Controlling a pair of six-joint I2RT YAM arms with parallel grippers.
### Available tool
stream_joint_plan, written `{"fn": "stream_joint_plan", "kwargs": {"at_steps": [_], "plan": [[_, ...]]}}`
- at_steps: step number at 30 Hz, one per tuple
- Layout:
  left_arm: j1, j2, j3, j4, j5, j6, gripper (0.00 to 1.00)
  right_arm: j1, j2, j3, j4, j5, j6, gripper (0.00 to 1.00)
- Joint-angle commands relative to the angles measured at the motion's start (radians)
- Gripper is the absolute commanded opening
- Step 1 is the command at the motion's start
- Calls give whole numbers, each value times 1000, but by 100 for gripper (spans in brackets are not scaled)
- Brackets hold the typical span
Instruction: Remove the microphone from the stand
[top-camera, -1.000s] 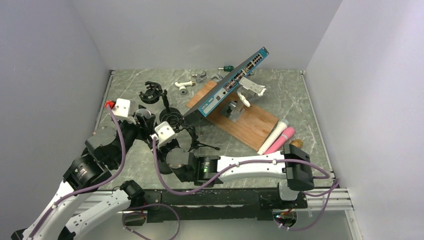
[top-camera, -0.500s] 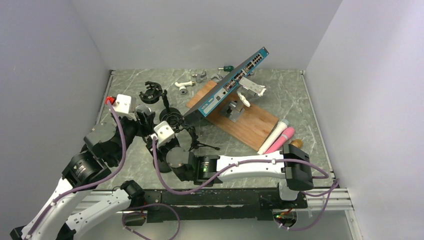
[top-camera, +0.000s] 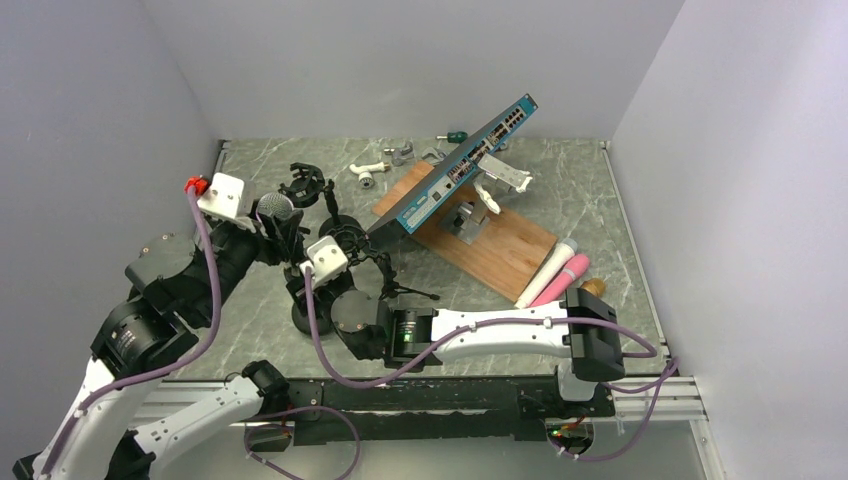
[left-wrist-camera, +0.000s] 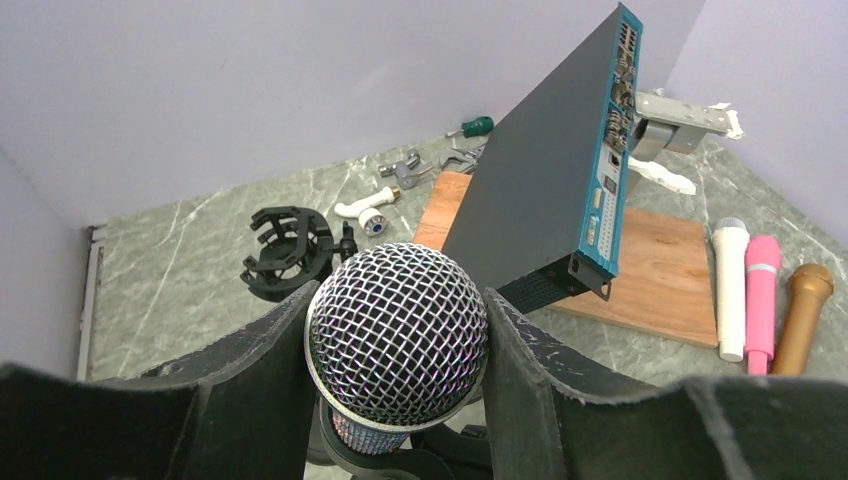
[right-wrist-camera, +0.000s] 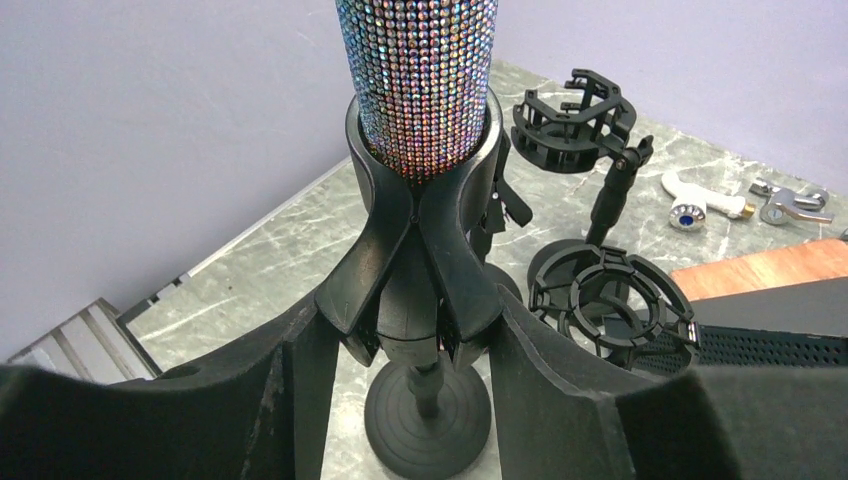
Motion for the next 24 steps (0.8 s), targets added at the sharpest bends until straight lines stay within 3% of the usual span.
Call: {"fn": "stream_joint_plan", "kwargs": {"at_steps": [1, 7, 19, 20, 24], "plan": [[1, -5, 134, 193, 110, 55, 0, -8, 37, 28, -65, -3, 5, 0], [0, -20, 69, 176, 121, 5, 0, -7, 26, 21, -60, 8, -9, 0], [0, -135, -172, 183, -88, -153, 0, -10, -39, -25, -102, 7, -6, 2], [1, -140, -184, 189, -87, -159, 0, -9, -39, -26, -106, 2, 0, 8], [1, -128, -178, 168, -103, -190, 0, -11, -38, -12, -137, 10, 36, 52]]}}
